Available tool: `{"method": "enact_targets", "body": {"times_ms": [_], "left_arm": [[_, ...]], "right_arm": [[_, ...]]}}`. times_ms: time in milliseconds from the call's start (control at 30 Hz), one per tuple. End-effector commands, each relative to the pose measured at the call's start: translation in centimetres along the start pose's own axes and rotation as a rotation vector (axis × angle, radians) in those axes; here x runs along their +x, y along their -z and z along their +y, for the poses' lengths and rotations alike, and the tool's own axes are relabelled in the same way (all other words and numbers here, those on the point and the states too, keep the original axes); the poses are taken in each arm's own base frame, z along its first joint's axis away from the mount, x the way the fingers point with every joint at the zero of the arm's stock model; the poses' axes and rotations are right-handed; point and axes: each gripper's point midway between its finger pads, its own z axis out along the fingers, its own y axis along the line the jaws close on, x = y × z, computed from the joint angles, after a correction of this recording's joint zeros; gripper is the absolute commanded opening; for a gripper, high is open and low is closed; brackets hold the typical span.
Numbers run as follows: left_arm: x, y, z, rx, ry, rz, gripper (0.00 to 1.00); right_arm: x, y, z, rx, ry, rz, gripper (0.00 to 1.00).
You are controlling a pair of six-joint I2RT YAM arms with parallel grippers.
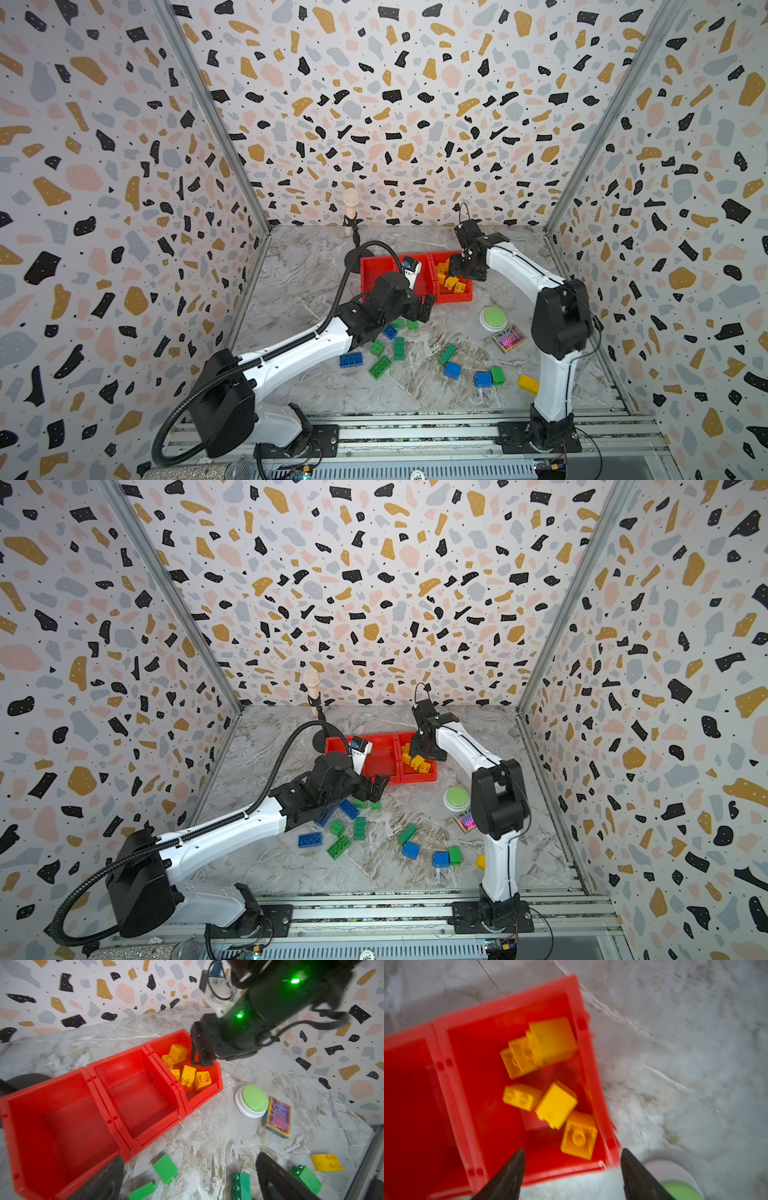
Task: Sort the legos into containers by color
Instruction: 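Move the right gripper to the rounded yellow brick and grasp it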
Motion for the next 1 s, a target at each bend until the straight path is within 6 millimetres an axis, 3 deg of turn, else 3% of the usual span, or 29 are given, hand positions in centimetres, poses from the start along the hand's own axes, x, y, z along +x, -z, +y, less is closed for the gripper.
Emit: {"method": "enact_targets", "body": {"times_ms": [0, 133, 233, 333, 433, 567, 700, 800, 967], "left_arm": [[-1.2, -0.4, -3.6, 0.135, 0.032, -0.046, 1.00], [0.4, -0.9, -7.7, 0.196, 0.024, -0.028, 1.00], [2.0, -0.7, -11.0, 0.237, 0.034, -0.015, 1.00], [3.6, -0.1, -13.8, 0.278, 0.055, -0.009, 1.00], [4.9, 0.2, -15.2, 0.291, 0.061, 0.000, 1.00], [3.8, 0.7, -14.1, 0.236, 0.025, -0.047, 1.00], [3.9, -0.6, -12.7, 0.228, -0.012, 0.003, 1.00], [3.4, -1.0, -10.7, 0.191, -0.012, -0.004, 1.00], [2.3, -1.4, -5.7, 0.139, 0.045, -0.020, 1.00]], "right_arm": [[4.6, 4.6, -5.6, 0.092, -0.099, 0.000, 0.78], [12.0, 6.3, -11.1, 0.146, -0.248, 0.048, 0.82], [16.4, 7.3, -14.4, 0.181, -0.372, 0.059, 0.85], [19.5, 7.5, -15.6, 0.136, -0.471, 0.072, 0.92], [21.4, 7.1, -16.0, 0.096, -0.550, 0.089, 0.95], [23.2, 6.0, -16.3, 0.078, -0.647, 0.128, 0.96], [24.3, 4.9, -16.1, 0.053, -0.772, 0.177, 1.00], [24.6, 4.4, -16.2, 0.050, -0.830, 0.184, 1.00], [24.5, 3.6, -15.7, -0.009, -0.976, 0.160, 1.00]]}}
